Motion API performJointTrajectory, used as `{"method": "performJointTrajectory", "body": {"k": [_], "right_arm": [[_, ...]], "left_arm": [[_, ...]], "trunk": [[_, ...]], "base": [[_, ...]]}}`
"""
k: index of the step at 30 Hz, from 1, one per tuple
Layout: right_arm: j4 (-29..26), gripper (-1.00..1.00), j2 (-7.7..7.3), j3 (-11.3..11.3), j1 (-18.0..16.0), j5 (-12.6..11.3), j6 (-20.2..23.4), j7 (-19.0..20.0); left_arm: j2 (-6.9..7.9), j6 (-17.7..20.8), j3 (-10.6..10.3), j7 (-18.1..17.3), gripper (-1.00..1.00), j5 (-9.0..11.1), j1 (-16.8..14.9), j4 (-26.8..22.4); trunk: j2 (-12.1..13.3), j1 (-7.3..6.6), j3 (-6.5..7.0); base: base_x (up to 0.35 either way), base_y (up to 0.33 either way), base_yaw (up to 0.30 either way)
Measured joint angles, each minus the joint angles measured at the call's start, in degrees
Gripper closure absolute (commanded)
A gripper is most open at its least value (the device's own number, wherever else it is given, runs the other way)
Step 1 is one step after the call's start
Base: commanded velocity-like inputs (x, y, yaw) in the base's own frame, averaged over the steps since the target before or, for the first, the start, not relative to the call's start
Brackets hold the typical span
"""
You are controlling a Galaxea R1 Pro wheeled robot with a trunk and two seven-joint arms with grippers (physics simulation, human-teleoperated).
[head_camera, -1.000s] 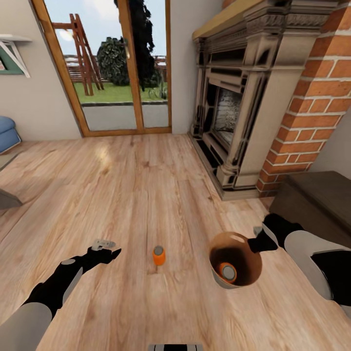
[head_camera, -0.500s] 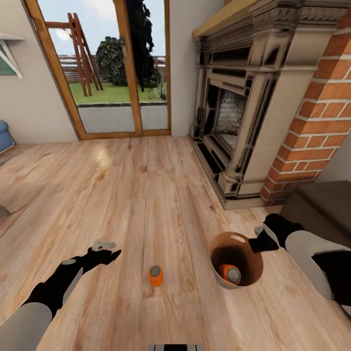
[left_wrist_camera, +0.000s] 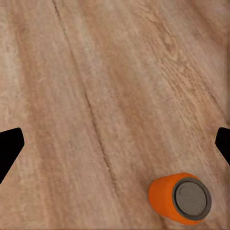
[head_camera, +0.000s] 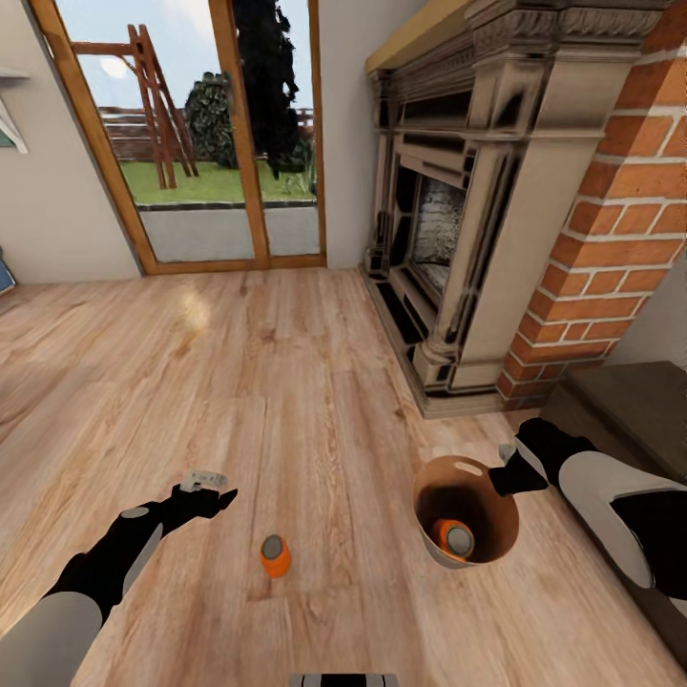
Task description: Put the three can of soda from the living room inside the tash can in the kitchen.
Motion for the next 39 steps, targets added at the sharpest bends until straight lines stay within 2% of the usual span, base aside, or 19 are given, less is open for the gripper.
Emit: {"method": "performJointTrajectory", "body": {"k": [7,15,20,26,30,31,33,34,38,39], "right_arm": [[0.04,1.0,0.23,-1.25,0.05,-1.42,0.17,0.15],[0.05,1.0,0.26,-0.27,0.05,-0.36,0.02,0.13],[0.03,1.0,0.32,-1.1,0.05,-1.22,0.13,0.15],[0.01,1.0,0.38,-0.44,0.07,-0.58,0.06,0.07],[-0.04,1.0,0.31,-0.94,0.05,-1.0,0.11,0.07],[-0.07,1.0,0.33,-0.96,0.04,-0.97,0.11,0.03],[-0.12,1.0,0.39,-0.87,0.02,-0.83,0.21,-0.07],[-0.12,1.0,0.48,-0.8,0.01,-0.76,0.51,-0.14],[-0.18,1.0,0.31,-1.11,-0.1,-0.99,1.93,-0.16],[-0.15,1.0,0.26,-1.01,-0.12,-1.17,2.73,-0.14]], "left_arm": [[0.0,0.16,-0.06,0.03,-1.0,-0.11,0.01,0.07],[0.0,0.47,-0.15,0.04,-1.0,-0.16,-0.04,2.06],[0.0,0.53,-0.1,0.09,-1.0,-0.14,-0.05,2.42],[0.0,2.1,0.3,1.42,-1.0,0.03,-0.05,2.44],[-0.36,10.02,0.25,5.1,-1.0,0.34,-0.22,2.35],[-1.01,13.74,0.27,6.35,-1.0,0.43,-0.54,2.25],[-1.85,17.7,0.35,7.51,-1.0,0.49,-1.05,2.2],[-2.51,21.46,0.45,8.45,-1.0,0.57,-2.01,2.15],[-3.82,28.6,0.77,9.97,-1.0,0.71,-5.43,2.1],[-3.99,29.18,0.78,10.11,-1.0,0.68,-5.79,2.09]], "trunk": [[0.0,0.0,0.0],[0.0,0.0,0.0],[0.0,0.0,0.0],[0.0,0.0,0.0],[0.0,0.0,0.0],[0.0,0.0,0.0],[0.0,0.0,0.0],[0.0,0.0,0.01],[0.0,-0.01,0.01],[0.0,0.0,0.0]], "base": [[0.139,-0.073,0.0],[0.252,-0.128,0.0],[0.046,-0.015,0.0],[0.008,-0.003,0.0],[0.001,0.0,0.0],[0.0,0.0,0.0],[0.0,0.0,0.0],[0.0,0.0,0.0],[0.0,0.0,0.0],[0.0,0.0,0.0]]}}
